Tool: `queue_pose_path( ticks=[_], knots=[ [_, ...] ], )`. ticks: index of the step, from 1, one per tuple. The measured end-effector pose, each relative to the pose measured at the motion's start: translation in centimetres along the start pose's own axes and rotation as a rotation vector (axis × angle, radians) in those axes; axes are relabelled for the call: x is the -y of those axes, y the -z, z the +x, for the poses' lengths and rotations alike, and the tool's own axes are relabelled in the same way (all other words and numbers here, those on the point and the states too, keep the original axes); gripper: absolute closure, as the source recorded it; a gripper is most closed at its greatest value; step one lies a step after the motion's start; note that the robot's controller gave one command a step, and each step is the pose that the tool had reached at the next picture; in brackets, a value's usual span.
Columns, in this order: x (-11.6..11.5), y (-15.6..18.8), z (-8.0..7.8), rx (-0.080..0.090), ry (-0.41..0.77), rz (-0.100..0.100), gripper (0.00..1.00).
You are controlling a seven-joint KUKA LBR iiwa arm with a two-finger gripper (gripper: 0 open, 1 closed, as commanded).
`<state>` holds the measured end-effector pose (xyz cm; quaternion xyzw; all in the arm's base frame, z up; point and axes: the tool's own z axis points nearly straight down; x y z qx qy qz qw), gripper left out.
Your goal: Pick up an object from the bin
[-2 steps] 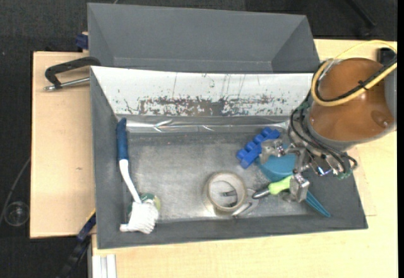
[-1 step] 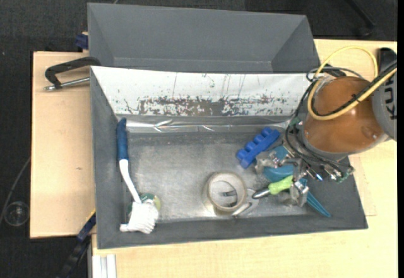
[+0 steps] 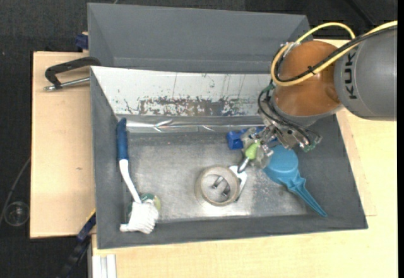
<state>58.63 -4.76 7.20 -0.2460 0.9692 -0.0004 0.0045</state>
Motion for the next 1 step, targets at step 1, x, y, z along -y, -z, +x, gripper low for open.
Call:
queue_pose_path(
  ticks=[1],
  knots=[
    [0.00,0.00,0.01,0.000,0.000,0.000,1.00]
  ],
)
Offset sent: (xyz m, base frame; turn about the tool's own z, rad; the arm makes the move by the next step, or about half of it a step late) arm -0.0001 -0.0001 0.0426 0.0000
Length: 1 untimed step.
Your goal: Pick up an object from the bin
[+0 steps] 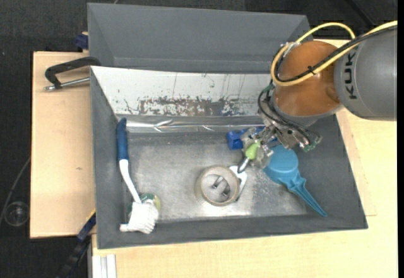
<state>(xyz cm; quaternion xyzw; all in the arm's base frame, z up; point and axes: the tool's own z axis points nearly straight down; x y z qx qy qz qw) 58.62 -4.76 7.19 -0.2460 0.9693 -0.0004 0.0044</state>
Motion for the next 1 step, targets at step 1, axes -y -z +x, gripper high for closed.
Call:
queue_pose_path(
  ticks=[1],
  knots=[
    [-0.10,0.60,0.10,-0.003,-0.001,-0.002,1.00]
  ],
)
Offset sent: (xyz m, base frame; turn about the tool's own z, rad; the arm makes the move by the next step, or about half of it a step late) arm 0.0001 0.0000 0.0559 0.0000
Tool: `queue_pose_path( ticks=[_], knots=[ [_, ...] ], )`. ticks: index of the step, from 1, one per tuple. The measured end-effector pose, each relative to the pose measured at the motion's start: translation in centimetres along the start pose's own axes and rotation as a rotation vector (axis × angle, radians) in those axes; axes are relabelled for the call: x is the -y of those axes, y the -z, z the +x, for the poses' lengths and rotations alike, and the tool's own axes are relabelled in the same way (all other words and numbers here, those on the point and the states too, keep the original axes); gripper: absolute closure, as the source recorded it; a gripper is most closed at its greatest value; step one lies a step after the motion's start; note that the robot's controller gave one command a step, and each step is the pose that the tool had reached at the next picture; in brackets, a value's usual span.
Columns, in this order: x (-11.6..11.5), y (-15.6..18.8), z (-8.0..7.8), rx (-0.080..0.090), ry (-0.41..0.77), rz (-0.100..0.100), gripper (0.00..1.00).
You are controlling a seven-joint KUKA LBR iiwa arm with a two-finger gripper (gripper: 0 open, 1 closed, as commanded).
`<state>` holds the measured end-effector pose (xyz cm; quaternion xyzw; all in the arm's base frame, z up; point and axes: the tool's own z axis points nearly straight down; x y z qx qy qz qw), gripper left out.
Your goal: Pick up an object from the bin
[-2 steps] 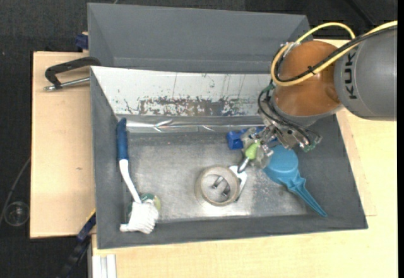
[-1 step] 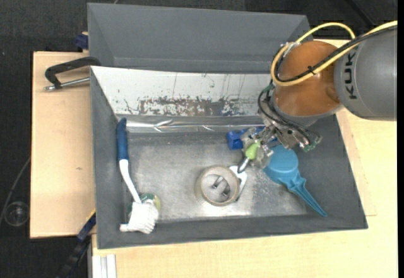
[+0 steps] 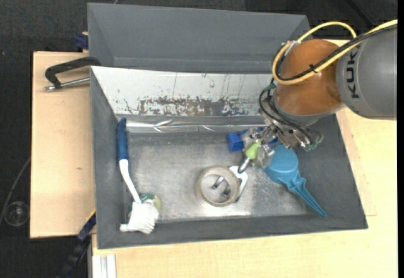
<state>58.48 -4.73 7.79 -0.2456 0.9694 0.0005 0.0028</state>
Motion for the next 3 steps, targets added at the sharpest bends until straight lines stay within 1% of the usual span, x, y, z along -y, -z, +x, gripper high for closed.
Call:
queue_pose_path(
  ticks=[2,3],
  knots=[
    [0.1,3.9,-0.2,0.007,0.000,0.004,1.00],
    [0.0,5.2,-0.2,0.006,0.000,0.003,1.00]
  ],
)
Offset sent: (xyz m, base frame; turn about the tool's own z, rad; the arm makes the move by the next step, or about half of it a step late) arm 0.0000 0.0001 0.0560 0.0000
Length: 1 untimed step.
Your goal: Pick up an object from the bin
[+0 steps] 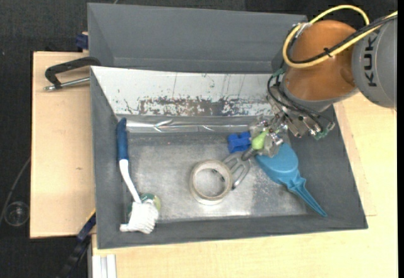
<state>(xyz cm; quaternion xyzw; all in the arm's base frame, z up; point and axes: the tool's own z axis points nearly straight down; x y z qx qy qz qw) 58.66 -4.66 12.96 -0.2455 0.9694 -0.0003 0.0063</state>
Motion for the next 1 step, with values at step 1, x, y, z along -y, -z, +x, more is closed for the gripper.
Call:
queue_pose_path(
  ticks=[1],
  knots=[
    [-0.11,2.04,0.08,-0.005,0.000,-0.004,1.00]
  ],
)
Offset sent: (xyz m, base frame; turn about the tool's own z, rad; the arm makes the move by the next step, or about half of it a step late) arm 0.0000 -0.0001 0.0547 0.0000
